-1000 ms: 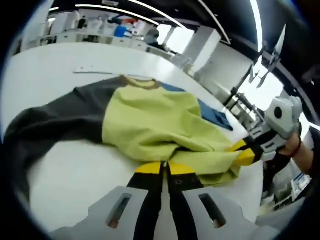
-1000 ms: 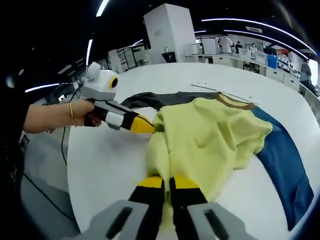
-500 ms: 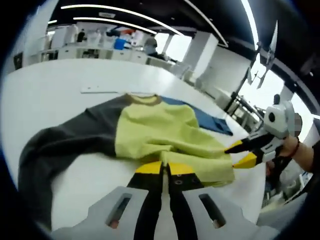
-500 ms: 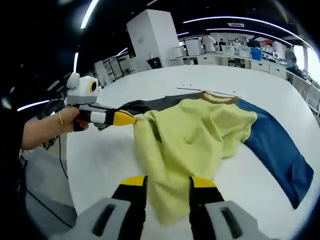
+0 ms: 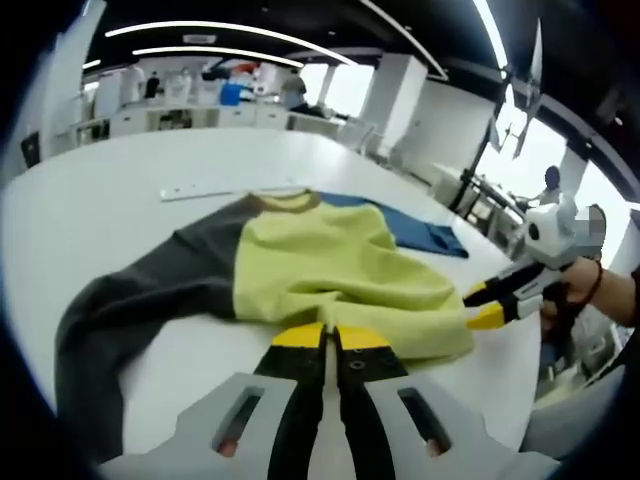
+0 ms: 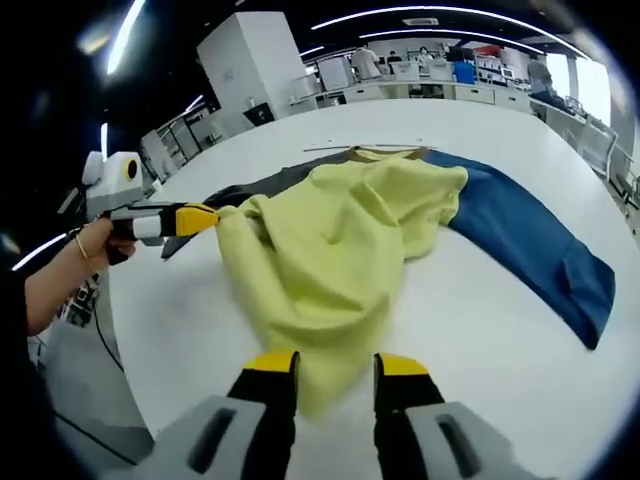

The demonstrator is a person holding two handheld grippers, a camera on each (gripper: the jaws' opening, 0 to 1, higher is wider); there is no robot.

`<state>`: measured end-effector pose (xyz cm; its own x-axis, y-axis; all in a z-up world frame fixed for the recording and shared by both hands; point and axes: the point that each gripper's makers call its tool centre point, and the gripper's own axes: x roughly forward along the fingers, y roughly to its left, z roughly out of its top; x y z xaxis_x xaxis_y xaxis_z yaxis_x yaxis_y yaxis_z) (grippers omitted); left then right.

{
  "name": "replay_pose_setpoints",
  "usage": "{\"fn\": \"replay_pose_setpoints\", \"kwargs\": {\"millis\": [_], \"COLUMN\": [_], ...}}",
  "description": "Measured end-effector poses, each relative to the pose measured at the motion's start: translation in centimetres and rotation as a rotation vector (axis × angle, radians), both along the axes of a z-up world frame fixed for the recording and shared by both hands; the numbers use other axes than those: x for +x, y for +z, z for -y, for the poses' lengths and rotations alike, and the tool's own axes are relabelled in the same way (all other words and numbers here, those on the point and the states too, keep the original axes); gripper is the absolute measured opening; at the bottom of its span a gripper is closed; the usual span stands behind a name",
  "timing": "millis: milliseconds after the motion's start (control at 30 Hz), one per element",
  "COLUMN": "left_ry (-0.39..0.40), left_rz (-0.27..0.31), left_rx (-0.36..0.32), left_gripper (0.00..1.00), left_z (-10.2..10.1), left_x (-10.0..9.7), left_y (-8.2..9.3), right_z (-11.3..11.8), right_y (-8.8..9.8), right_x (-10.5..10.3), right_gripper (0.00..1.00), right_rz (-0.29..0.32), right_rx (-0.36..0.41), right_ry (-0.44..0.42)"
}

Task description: Fold the garment on the visible template until the final outline fits inside the template.

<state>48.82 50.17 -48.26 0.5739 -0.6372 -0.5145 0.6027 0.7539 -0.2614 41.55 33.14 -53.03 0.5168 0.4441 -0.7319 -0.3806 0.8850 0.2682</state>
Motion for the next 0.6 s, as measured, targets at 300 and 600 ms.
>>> {"fn": "replay_pose_setpoints", "kwargs": {"millis": [300,600], "left_ry": [-0.029,-0.021], "left_rz": [0.030,0.025], "left_rx": [0.056,0.053], "left_gripper": [0.00,0.00], "left_z": [-0.7,-1.0], "left_x": [-0.8,-0.8], "left_y": [0.1,0.1], "right_z": [0.3,0.9], "right_y": [-0.9,-0.9], "right_x": [-0.2,0.0], "right_gripper": [0.00,0.13], "right_rz": [-0.037,-0.025], "right_rx": [-0.003,-0.037], "right_ry": [-0.077,-0.130]}}
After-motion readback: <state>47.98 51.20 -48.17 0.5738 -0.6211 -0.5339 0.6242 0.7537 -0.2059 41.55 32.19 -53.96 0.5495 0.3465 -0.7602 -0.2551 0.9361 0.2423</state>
